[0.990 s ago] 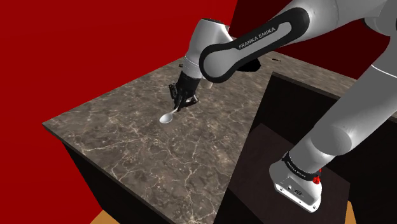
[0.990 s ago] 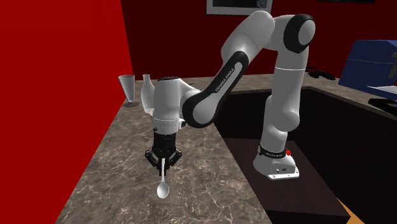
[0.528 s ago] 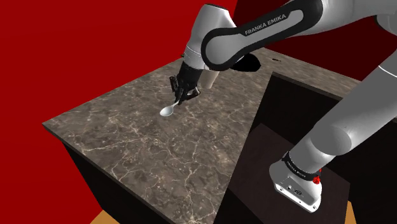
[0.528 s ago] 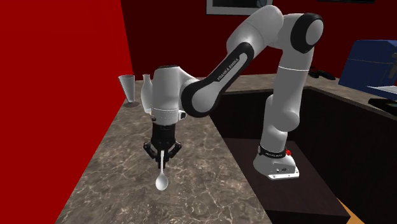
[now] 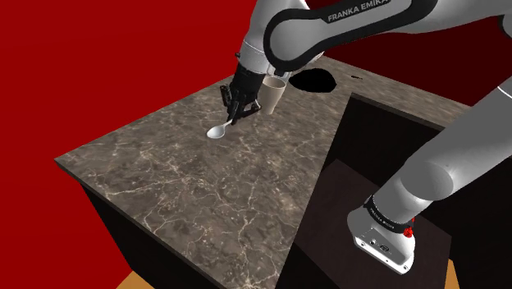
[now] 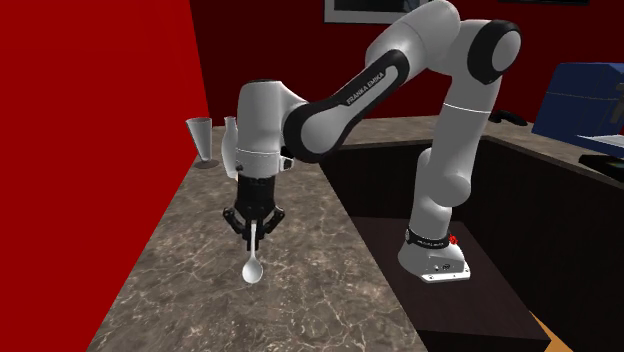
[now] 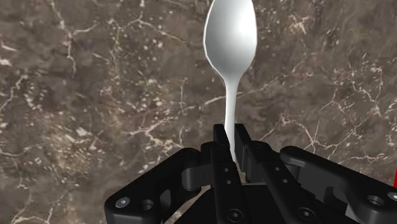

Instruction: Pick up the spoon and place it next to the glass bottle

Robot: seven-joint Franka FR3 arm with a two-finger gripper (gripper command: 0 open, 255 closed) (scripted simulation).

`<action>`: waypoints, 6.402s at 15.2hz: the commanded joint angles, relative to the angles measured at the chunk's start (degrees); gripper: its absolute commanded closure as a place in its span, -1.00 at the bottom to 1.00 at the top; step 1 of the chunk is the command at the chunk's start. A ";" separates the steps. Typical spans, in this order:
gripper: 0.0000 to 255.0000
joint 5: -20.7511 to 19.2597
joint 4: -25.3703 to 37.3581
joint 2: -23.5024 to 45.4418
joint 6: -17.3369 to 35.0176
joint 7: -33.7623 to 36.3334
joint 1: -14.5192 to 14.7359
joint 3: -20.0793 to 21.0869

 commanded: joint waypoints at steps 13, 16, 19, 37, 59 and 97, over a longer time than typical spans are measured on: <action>1.00 0.77 7.44 -4.17 -11.28 0.24 -0.26 -1.39; 1.00 0.75 9.29 -4.69 -13.60 0.42 -0.35 -1.67; 1.00 0.67 11.25 -5.08 -15.91 0.64 -0.44 -1.92; 1.00 -0.68 25.40 -4.68 -29.58 2.77 -1.08 -2.82; 1.00 -1.13 32.29 -2.57 -38.65 -16.70 -9.17 -15.95; 1.00 -2.68 31.15 10.06 -29.20 -37.69 -18.07 -25.82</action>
